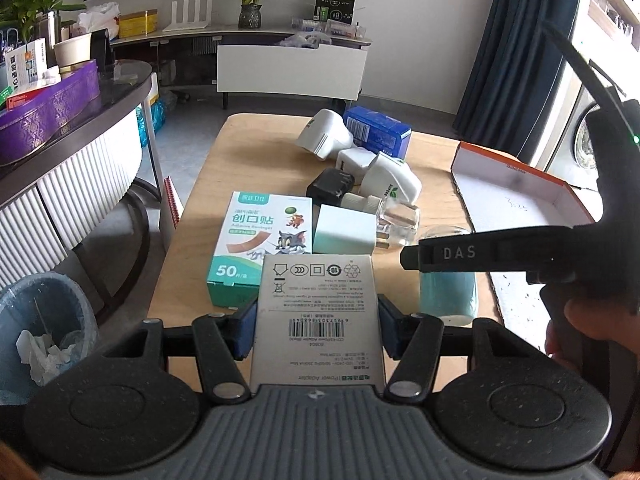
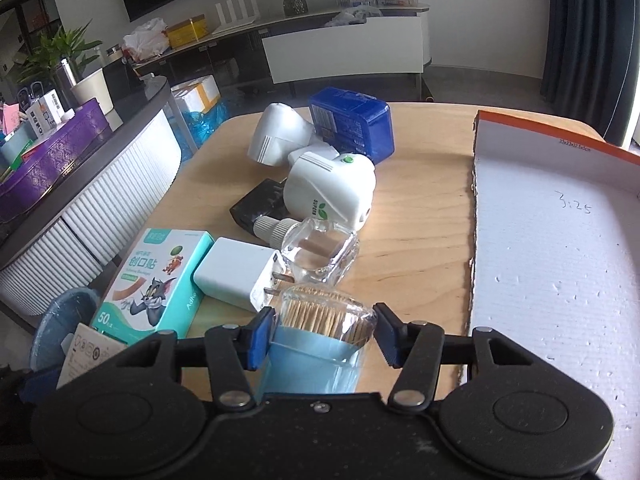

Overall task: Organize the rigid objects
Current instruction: 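Close left gripper on white adapter box while right gripper closes on toothpick jar, then carry white box with left tool while right tool carries jar over orange-rimmed tray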

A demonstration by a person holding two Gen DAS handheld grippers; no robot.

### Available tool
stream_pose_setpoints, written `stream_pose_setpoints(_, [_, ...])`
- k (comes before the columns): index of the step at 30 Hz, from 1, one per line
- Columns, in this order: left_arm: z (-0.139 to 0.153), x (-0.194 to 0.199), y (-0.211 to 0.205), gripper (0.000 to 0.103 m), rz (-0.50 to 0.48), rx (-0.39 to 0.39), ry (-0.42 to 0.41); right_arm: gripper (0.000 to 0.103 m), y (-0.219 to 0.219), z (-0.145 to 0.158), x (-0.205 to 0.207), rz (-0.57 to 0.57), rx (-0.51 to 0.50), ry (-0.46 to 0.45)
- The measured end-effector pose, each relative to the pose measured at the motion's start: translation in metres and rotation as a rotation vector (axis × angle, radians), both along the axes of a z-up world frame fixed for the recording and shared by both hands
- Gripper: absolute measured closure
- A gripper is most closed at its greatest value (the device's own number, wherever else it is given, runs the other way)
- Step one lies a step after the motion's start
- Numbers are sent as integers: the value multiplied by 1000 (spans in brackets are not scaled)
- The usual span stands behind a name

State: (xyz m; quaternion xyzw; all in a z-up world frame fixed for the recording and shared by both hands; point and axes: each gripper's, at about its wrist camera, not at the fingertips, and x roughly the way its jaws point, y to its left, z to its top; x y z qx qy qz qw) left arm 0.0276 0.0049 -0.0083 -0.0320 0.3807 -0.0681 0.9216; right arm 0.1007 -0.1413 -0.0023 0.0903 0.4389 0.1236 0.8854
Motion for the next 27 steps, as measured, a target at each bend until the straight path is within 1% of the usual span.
stream_pose_setpoints(3, [3,3,-2,44,-8,-7,-6,38,-12,4,-5,11,14,-10])
stream_pose_setpoints(9, [13,13,-14,44,-41,-1,-14,38,-40,26,-19,-3,41,-75])
stream_pose_setpoints(13, [24,24,-27,44,-67,5,-31,38,-57,41,-26,-27,21,-119])
stream_pose_setpoints(18, [36,36,-53,44,-122,3,-57,38,-85,56,-31,-86,-1,-148])
stream_pose_setpoints(27, [45,58,-104,44,-214,-55,-53,38,-135,69,-37,-203,-61,-157])
